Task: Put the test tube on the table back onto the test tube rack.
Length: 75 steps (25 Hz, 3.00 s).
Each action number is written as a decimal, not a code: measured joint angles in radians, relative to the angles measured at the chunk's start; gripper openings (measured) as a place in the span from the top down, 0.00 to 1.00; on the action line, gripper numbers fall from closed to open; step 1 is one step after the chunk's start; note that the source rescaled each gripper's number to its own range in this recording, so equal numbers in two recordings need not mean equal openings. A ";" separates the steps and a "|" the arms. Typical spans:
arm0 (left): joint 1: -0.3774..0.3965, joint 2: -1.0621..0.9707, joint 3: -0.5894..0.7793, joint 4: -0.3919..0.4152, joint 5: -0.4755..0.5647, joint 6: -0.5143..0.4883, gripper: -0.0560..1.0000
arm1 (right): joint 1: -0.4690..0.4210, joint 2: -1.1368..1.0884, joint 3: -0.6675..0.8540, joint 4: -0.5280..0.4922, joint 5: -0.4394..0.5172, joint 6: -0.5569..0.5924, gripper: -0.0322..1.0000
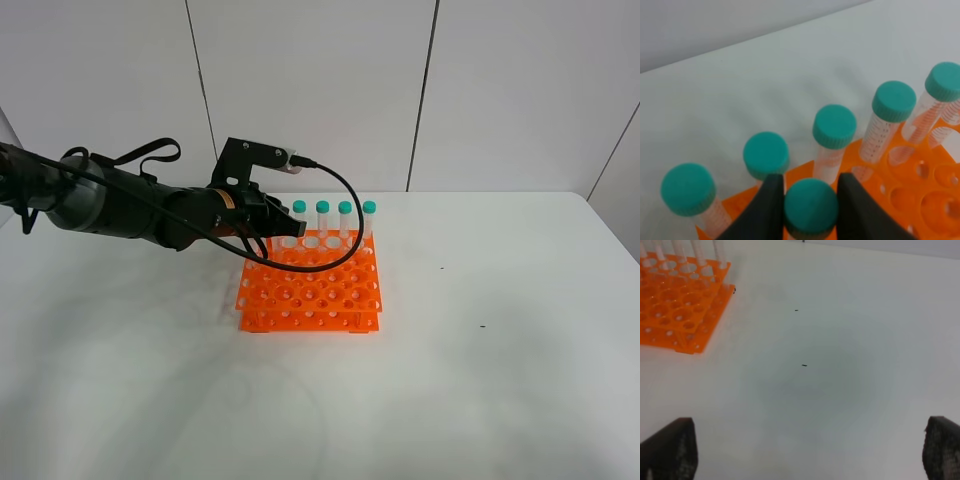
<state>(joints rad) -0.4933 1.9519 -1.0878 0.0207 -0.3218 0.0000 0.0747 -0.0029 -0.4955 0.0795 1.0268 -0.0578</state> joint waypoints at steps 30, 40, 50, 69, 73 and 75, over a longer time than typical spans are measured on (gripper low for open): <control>0.000 0.027 0.000 -0.003 -0.006 -0.008 0.58 | 0.000 0.000 0.000 0.000 0.000 0.000 0.00; -0.001 -0.025 0.000 -0.003 0.032 -0.049 0.41 | 0.000 0.000 0.000 0.000 0.000 0.000 0.00; -0.003 -0.278 0.000 0.009 0.197 -0.041 0.26 | 0.000 0.000 0.000 0.000 0.000 0.000 0.00; 0.090 -0.222 -0.314 -0.037 1.300 -0.008 0.00 | 0.000 0.000 0.000 0.000 0.000 0.000 0.00; 0.200 -0.216 -0.316 -0.031 1.358 -0.008 0.00 | 0.000 0.000 0.000 0.000 0.000 0.001 0.00; 0.270 -0.216 -0.316 -0.021 1.399 -0.008 0.00 | 0.000 0.000 0.000 0.000 0.000 0.002 0.00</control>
<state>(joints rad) -0.2233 1.7362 -1.4037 0.0000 1.0773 -0.0084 0.0747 -0.0029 -0.4955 0.0795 1.0268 -0.0555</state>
